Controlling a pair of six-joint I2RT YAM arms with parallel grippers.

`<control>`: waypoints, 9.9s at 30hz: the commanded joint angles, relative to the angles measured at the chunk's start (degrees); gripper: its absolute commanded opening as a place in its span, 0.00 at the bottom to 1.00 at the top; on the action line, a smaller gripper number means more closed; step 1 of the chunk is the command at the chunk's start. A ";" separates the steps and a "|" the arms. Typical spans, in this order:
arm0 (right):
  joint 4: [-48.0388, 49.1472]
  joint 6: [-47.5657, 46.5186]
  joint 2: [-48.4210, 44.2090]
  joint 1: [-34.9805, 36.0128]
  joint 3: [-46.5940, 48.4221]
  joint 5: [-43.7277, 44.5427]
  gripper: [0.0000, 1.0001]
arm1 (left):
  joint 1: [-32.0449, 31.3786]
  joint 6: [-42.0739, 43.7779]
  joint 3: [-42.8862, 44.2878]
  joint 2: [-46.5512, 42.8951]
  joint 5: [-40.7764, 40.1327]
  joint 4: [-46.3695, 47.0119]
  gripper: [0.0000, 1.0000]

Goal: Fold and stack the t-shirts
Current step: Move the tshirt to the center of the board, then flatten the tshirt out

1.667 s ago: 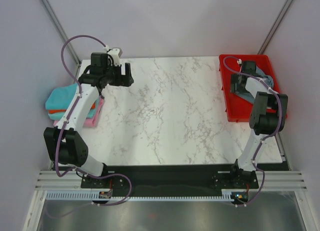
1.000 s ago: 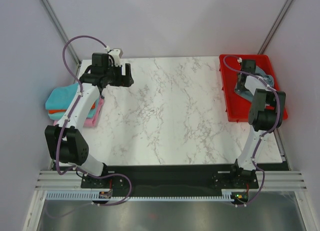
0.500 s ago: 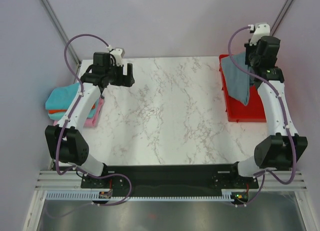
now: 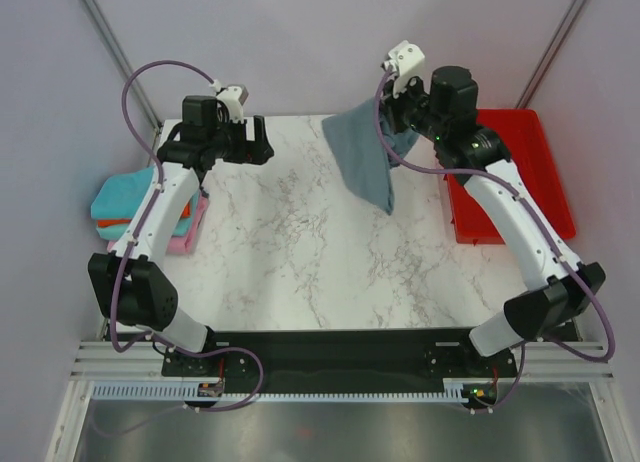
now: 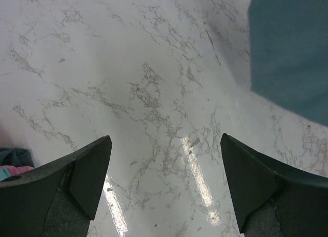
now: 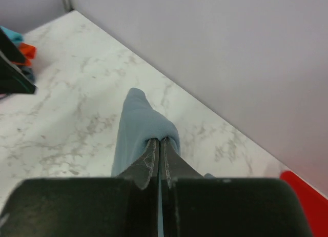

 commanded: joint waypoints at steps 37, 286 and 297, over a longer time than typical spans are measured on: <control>10.05 10.96 42.54 7.72 7.63 1.05 0.81 | 2.90 -2.42 -16.86 -9.58 -2.77 -0.59 0.95; 15.76 -1.78 27.61 17.03 -12.66 21.71 0.51 | -9.14 10.94 7.48 7.47 -21.57 -5.43 0.02; 15.59 -4.06 23.13 16.77 -10.20 24.17 0.06 | -9.14 10.67 8.27 8.52 -20.96 -5.43 0.02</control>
